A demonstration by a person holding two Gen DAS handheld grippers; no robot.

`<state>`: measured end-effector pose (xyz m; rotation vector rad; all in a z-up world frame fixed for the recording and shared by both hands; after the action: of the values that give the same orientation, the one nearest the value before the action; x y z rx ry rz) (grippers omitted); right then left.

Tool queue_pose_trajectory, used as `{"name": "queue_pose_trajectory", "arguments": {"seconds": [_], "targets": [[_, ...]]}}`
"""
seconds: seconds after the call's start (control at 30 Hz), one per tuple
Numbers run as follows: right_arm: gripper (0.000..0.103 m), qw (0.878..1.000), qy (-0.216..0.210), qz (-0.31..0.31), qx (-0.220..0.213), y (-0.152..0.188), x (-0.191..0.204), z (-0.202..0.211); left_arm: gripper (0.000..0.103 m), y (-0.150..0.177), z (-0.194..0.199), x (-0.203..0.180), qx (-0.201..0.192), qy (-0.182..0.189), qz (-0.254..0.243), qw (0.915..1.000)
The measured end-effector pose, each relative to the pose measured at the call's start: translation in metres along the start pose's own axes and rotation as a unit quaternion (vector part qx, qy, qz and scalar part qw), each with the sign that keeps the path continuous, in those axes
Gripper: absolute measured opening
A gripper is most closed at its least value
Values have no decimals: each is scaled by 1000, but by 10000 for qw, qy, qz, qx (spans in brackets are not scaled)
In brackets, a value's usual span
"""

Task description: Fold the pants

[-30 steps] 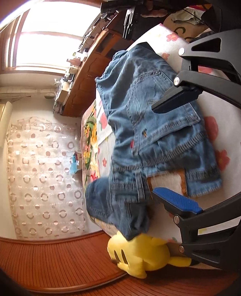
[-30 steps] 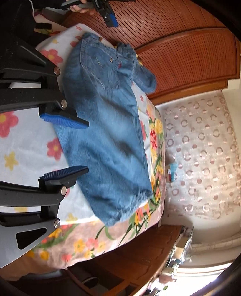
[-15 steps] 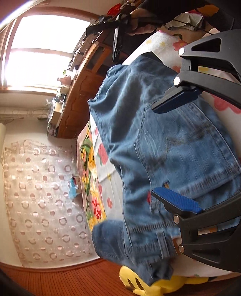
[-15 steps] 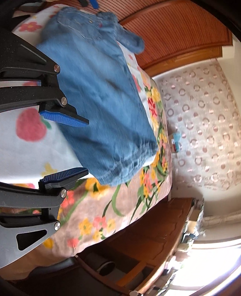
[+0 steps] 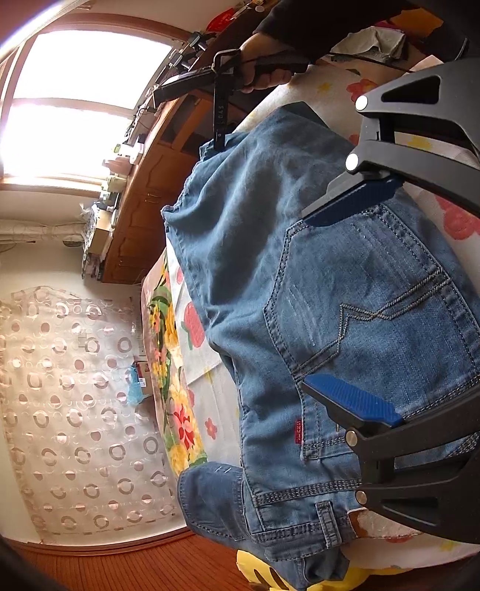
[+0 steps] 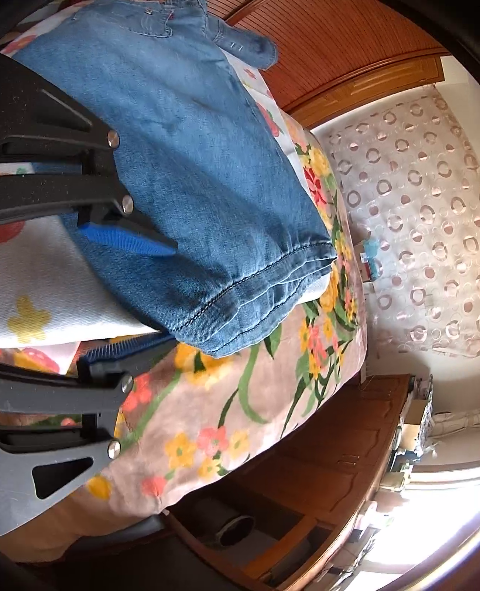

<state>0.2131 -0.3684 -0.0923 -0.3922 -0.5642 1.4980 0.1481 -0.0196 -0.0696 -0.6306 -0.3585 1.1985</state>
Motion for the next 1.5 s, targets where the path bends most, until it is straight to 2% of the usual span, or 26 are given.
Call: {"name": "queue_pose_trajectory", "arguments": {"seconds": [0.03, 0.1, 0.13, 0.23, 0.43, 0.57, 0.67, 0.77, 0.83, 0.93, 1.07, 1.1, 1.2, 1.4, 1.5], "targets": [[31, 10000, 14, 17, 0, 0, 0, 0, 83, 0, 0, 0, 2, 0, 3, 10000], [8, 9999, -19, 102, -35, -1, 2, 3, 83, 1, 1, 1, -1, -14, 22, 10000], [5, 9997, -50, 215, -70, -2, 4, 5, 83, 0, 1, 2, -8, -21, 34, 10000], [3, 9984, -45, 530, -200, -2, 20, 19, 83, 2, 5, 6, -45, -39, 67, 10000], [2, 9905, -482, 1147, -593, -6, 77, 66, 83, 5, 18, 19, -147, -114, 152, 9997], [2, 9770, -872, 1760, -834, -3, 137, 100, 83, 9, 31, 33, -244, -173, 263, 9992], [2, 9615, -1333, 2209, -943, 8, 185, 125, 83, 14, 40, 46, -309, -242, 357, 9986], [2, 9461, -1707, 2593, -923, 20, 225, 141, 83, 22, 48, 60, -345, -296, 507, 9977], [2, 9409, -1843, 2730, -787, 27, 243, 144, 83, 26, 51, 67, -359, -329, 575, 9972], [8, 9390, -1748, 2889, -653, 34, 255, 139, 83, 33, 55, 78, -359, -378, 672, 9964], [36, 9414, -1650, 2871, -635, 34, 250, 137, 83, 38, 54, 87, -353, -414, 743, 9957], [39, 9438, -1618, 2814, -624, 31, 248, 136, 83, 37, 53, 89, -347, -417, 753, 9957], [40, 9502, -1396, 2726, -581, 14, 250, 126, 83, 35, 46, 90, -314, -384, 792, 9956], [40, 9611, -1001, 2545, -377, 9, 242, 99, 83, 28, 27, 77, -188, -253, 682, 9972], [45, 9649, -988, 2427, -177, 3, 242, 84, 83, 23, 19, 67, -141, -169, 577, 9981]]}}
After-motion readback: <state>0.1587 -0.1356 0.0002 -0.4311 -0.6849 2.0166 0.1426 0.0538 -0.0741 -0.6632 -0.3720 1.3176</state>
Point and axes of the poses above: each gripper's, at about its wrist camera, not at the fingertips, and z roughly against the way its jaws point, x to its left, y to its underside, the point moved 2 cm from there along -z, roughly the way its jaws point, and after that the axes turned 10 degrees about x, right-handed, at the moved point
